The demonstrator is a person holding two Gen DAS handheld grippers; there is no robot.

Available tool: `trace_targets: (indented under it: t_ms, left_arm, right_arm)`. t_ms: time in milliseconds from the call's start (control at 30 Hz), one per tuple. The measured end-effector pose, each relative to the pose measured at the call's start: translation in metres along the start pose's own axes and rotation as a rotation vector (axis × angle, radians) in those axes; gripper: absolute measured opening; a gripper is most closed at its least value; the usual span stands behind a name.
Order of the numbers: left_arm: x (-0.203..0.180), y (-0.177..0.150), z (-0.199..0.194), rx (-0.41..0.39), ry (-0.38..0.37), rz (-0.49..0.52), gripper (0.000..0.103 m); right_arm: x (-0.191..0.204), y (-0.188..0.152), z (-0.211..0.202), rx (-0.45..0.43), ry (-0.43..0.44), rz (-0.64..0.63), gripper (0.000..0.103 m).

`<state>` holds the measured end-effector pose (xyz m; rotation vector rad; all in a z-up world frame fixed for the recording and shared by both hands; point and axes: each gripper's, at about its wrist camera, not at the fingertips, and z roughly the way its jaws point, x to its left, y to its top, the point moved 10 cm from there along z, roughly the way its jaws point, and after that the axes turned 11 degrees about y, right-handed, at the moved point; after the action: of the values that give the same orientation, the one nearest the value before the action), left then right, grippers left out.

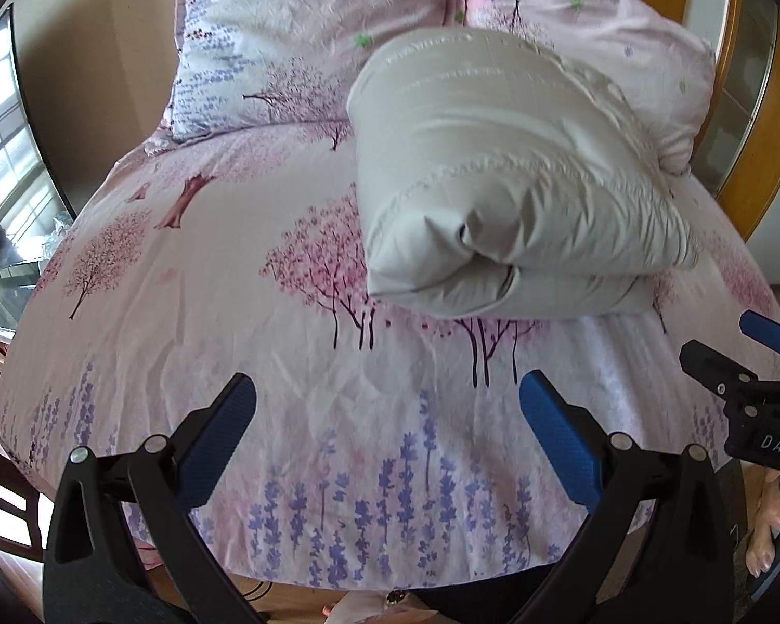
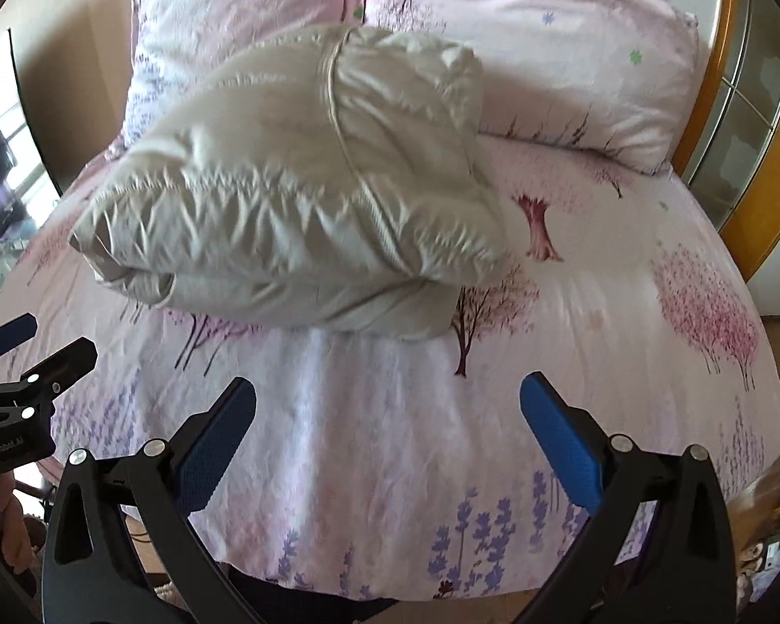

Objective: Fold large clothes

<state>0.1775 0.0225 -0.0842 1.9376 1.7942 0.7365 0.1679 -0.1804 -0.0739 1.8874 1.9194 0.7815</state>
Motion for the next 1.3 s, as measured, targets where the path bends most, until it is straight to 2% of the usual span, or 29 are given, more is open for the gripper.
trace_targets:
  t_ms: [267,500,1300]
  left_arm:
    - [-0.001,-0.007,0.012,0.055,0.035,0.038,0.101]
    - [-0.003,-0.009,0.018,0.083,0.035,0.047,0.101]
    - [-0.006,-0.009,0.019,0.087,0.024,0.042,0.101]
  right_arm:
    - [-0.002,-0.007,0.008,0.037,-0.002,0.011,0.102]
    - [-0.004,-0.012,0.016,0.067,-0.002,0.018,0.102]
    - [-0.008,-0.012,0.019,0.073,-0.001,0.028,0.102]
